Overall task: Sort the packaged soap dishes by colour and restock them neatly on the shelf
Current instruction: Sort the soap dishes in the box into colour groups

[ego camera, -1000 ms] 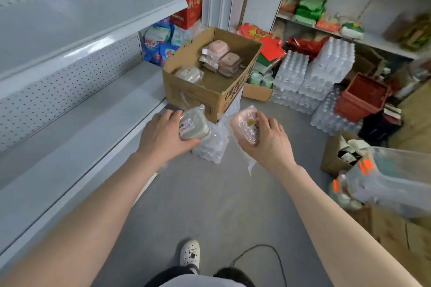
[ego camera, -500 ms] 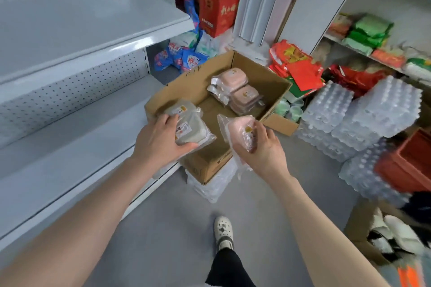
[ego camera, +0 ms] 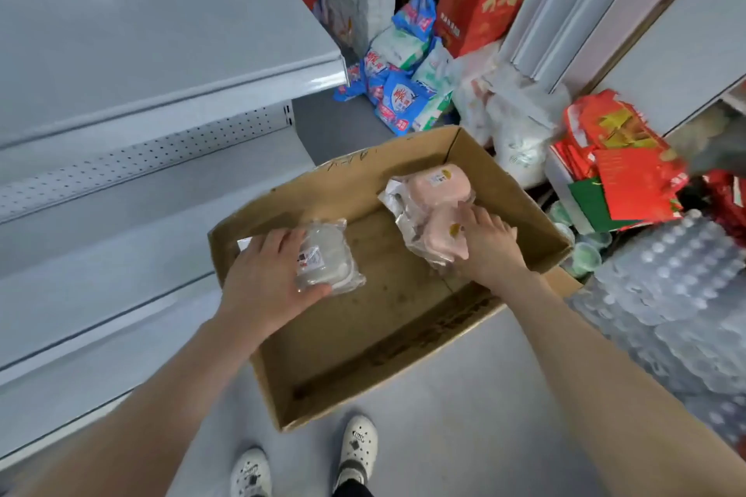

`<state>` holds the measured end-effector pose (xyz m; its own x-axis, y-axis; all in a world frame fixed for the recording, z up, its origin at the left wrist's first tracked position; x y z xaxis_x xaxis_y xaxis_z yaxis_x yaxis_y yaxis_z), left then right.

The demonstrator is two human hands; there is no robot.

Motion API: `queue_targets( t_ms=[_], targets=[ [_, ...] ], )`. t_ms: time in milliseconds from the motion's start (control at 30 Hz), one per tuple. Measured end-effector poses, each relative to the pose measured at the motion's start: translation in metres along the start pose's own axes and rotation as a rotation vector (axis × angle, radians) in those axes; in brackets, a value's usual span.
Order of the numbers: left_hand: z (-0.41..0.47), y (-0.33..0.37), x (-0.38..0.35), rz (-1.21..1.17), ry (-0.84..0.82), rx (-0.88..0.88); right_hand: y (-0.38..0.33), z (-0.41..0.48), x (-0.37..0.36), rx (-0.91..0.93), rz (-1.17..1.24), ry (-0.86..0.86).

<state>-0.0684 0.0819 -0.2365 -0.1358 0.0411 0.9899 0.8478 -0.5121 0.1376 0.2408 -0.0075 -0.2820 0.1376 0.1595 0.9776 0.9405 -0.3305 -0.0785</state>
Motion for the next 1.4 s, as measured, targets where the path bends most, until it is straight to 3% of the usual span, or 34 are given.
queue_targets(
  t_ms=[167, 300, 467, 667, 767, 900, 1167, 1400],
  targets=[
    [0.022, 0.000, -0.023, 0.045, -0.026, 0.041, 0.027, 0.044, -0.037, 0.103, -0.096, -0.190],
    [0.028, -0.003, -0.035, 0.062, -0.052, 0.054, 0.034, 0.069, -0.038, 0.173, -0.171, -0.154],
    [0.028, -0.007, -0.039, 0.050, -0.061, 0.055, 0.032, 0.074, -0.042, 0.105, -0.244, -0.122],
    [0.028, -0.010, -0.038, 0.038, -0.120, 0.077, 0.015, 0.057, -0.026, 0.076, -0.142, -0.182],
    [0.025, -0.009, -0.038, 0.009, -0.144, 0.070, -0.040, 0.040, 0.006, 0.249, 0.033, -0.059],
    [0.019, 0.001, -0.038, -0.020, -0.135, 0.043, -0.133, 0.004, 0.012, 0.575, 0.096, -0.188],
    [-0.008, 0.005, -0.044, -0.039, -0.121, 0.014, -0.184, -0.003, -0.031, 0.710, 0.155, -0.168],
    [-0.036, -0.090, -0.048, 0.013, 0.003, 0.365, -0.160, -0.021, -0.068, 0.850, -0.011, -0.389]
  ],
)
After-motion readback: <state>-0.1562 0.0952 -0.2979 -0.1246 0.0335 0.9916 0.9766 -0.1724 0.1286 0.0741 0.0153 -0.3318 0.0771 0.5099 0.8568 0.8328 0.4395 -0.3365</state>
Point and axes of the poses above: each hand's wrist, its own z-axis towards the middle knuckle, its own x-axis out of the back of the hand, y = z × x, the point moved 7 cm from there along z, towards the middle knuckle, and after that the axes turned 6 degrees about x, right-handed, at the moved point
